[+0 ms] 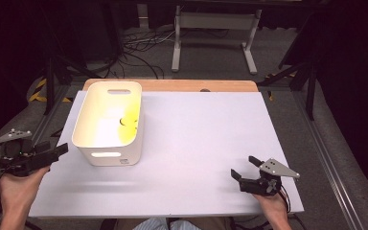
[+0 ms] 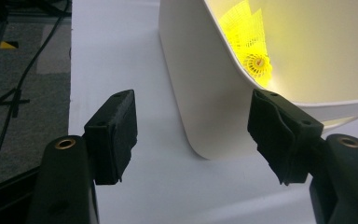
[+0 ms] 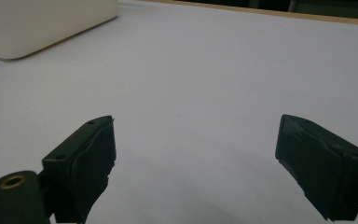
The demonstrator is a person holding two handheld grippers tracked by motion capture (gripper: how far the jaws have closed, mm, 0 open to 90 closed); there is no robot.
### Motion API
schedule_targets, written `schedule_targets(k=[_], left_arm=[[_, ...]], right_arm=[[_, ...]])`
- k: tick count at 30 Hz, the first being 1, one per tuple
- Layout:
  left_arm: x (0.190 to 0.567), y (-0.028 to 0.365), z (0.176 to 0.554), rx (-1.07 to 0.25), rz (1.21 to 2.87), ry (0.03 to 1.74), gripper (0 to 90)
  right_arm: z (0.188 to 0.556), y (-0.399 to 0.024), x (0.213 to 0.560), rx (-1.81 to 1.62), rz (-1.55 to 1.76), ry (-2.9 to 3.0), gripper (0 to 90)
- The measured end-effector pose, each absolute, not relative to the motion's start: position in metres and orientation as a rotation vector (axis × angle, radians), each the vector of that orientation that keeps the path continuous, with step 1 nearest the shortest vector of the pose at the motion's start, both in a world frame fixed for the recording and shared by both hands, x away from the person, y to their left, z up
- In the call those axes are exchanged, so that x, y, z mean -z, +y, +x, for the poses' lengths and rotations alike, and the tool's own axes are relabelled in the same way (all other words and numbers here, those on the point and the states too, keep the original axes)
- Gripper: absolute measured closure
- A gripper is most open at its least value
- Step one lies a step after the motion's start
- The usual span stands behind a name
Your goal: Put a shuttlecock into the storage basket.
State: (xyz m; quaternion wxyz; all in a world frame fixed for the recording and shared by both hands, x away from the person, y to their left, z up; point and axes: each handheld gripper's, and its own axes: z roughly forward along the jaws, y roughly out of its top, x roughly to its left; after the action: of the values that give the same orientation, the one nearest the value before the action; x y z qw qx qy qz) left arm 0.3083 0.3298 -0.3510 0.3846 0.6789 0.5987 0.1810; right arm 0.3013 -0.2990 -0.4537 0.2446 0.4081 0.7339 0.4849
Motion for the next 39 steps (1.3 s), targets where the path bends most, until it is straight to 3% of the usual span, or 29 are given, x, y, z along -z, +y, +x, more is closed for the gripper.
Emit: schedule_targets(k=[39], left_arm=[[0.38,0.309,0.302,-0.445,1.733,1.482,30.2]], right_arm=[[0.301,-0.299,0.453,-1.327,1.109,2.003,12.6]])
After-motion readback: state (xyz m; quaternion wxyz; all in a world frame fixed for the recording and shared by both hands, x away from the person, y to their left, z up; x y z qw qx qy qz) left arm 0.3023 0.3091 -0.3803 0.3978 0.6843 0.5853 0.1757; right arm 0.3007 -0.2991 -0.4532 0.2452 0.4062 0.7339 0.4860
